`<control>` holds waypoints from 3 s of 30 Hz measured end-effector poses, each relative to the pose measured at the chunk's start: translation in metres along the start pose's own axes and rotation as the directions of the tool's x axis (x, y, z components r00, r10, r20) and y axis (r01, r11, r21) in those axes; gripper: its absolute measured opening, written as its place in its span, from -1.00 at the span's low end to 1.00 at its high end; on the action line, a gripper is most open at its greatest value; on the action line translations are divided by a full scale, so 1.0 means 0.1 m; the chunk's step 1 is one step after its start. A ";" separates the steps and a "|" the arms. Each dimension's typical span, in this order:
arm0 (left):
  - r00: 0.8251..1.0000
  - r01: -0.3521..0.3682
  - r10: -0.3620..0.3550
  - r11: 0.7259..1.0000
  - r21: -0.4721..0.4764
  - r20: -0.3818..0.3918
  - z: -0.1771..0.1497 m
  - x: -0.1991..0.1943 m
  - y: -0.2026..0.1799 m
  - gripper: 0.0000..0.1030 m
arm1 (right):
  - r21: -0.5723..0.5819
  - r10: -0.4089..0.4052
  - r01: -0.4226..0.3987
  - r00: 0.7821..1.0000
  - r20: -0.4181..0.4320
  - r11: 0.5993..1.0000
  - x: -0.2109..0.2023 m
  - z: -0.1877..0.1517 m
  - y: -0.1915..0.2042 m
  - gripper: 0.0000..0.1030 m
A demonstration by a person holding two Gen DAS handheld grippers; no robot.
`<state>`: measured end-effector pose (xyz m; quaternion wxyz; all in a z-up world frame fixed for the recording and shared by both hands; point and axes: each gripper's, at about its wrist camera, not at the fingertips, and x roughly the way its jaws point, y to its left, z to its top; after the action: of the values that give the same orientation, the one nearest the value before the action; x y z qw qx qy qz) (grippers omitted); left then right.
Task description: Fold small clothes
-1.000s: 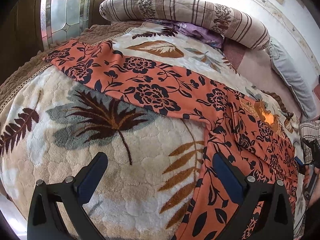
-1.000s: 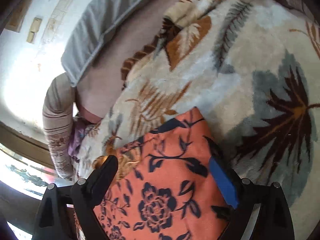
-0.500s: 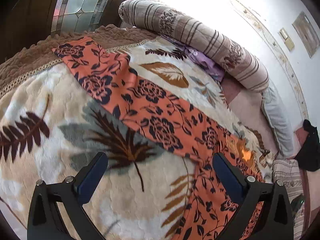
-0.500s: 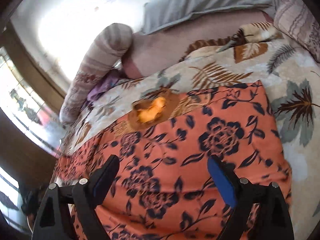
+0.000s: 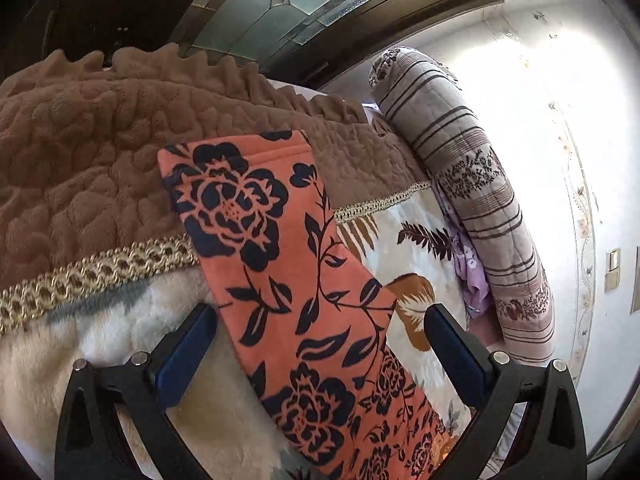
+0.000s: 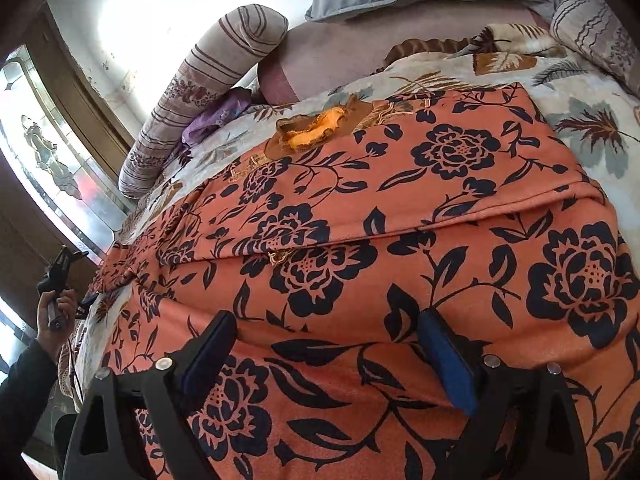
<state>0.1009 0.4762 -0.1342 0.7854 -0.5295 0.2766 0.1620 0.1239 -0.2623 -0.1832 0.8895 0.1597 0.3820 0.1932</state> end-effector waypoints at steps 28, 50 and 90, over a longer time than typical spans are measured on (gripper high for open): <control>0.921 0.390 -0.142 0.341 0.856 -0.363 -4.11 -0.41 -3.94 -0.61 | 0.067 0.113 -0.116 0.992 0.054 0.991 -0.06 0.03 -0.14 0.85; 0.969 -0.082 0.229 0.652 0.753 -0.093 -2.87 0.10 -1.63 0.37 | 0.593 0.100 -0.125 0.992 0.075 0.796 -0.13 0.85 -1.20 0.83; 0.967 -0.088 0.249 0.548 0.832 -0.062 -3.01 0.43 -1.83 0.61 | 0.364 0.162 -0.154 0.987 0.009 0.919 0.30 1.38 -1.07 0.47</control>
<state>0.1562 0.1264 -0.1109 0.8947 -0.0852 0.4364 0.0429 0.2692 -0.3605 -0.1570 0.8220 0.3497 0.4064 0.1921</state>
